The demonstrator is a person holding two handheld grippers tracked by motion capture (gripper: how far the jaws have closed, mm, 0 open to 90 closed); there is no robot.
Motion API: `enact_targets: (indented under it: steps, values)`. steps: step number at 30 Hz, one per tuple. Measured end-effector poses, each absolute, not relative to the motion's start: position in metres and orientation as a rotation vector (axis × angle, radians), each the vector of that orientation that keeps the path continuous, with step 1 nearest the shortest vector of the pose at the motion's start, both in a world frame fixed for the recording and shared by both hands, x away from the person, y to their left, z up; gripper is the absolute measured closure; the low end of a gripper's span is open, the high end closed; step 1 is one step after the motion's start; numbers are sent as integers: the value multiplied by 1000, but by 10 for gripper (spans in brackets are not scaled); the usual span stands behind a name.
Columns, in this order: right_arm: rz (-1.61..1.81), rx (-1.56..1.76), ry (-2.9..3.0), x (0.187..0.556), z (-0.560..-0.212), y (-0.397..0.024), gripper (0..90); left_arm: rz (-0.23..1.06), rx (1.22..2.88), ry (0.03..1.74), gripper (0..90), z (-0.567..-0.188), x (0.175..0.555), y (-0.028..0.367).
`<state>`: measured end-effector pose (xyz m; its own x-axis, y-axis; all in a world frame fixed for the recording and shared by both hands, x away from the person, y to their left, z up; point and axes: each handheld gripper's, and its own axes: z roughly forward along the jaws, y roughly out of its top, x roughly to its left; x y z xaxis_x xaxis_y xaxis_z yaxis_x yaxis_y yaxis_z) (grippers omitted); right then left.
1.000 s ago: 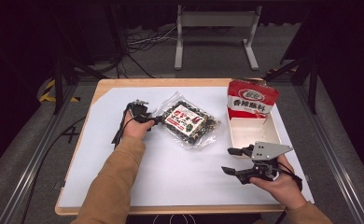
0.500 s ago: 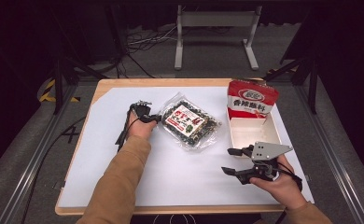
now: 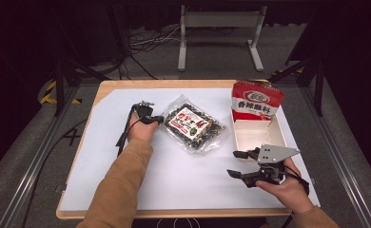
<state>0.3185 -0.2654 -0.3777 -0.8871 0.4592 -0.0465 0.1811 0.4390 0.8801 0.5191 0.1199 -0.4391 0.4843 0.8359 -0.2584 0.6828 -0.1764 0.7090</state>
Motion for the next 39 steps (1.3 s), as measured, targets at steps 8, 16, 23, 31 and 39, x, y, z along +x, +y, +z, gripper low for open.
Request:
enact_targets:
  steps: [8,16,23,31,39]
  values:
    - [1421,551,2414,319,-377,-265,352,234,1907,1225,838,-423,513,127]
    - [1422,547,2411,318,-376,-265,355,249,1861,1180,853,-398,501,136]
    - [1422,545,2412,318,-375,-264,365,283,1849,1068,880,-365,482,137]
    - [1422,545,2406,318,-373,-266,375,306,1842,961,891,-340,463,132]
    - [1424,547,2398,318,-371,-267,386,377,1858,844,893,-317,441,128]
